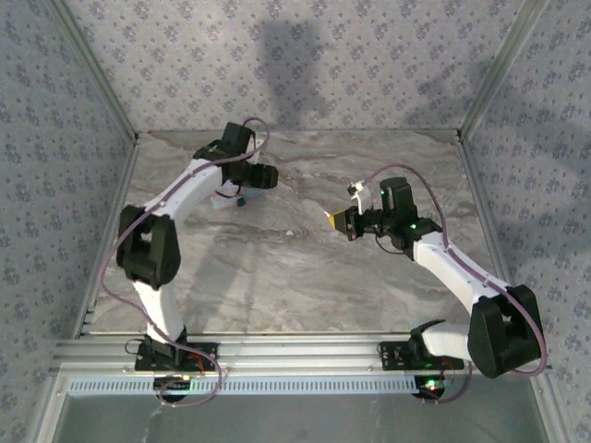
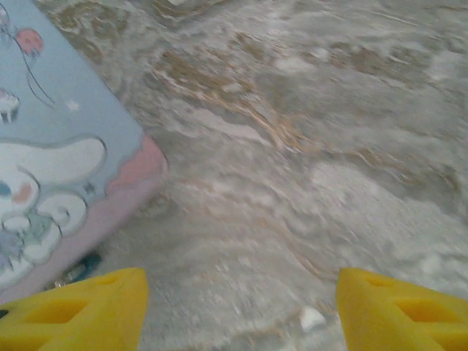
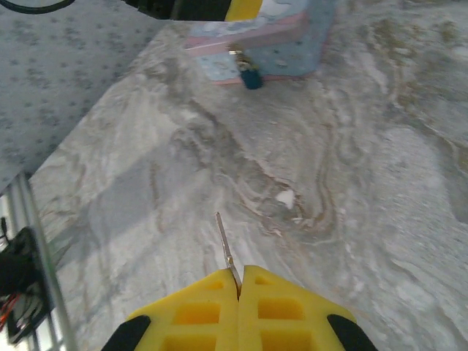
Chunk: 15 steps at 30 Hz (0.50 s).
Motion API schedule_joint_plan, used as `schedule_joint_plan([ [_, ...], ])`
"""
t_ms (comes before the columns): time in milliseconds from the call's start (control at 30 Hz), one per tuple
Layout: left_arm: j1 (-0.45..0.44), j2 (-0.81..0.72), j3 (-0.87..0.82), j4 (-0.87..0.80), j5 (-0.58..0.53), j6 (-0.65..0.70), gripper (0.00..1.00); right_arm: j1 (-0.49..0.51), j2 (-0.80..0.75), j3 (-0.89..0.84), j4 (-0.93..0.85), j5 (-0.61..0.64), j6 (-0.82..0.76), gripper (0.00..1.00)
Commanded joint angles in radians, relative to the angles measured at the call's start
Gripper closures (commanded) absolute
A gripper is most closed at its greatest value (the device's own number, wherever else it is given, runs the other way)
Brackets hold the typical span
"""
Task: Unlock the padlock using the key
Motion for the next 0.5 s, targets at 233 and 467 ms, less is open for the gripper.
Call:
schedule_joint_plan([
  [233,0.026,0.227,0.277,-0.072,-0.127,-0.021,0.31,0.003,-0.025,-0.018,-0.027,0.11,0.054,1.0],
  [467,0.024,0.301,0.333,-0.104,-0.085,-0.004,0.3,-0.001,-0.028,-0.014,-0.045,0.129,0.056,1.0],
])
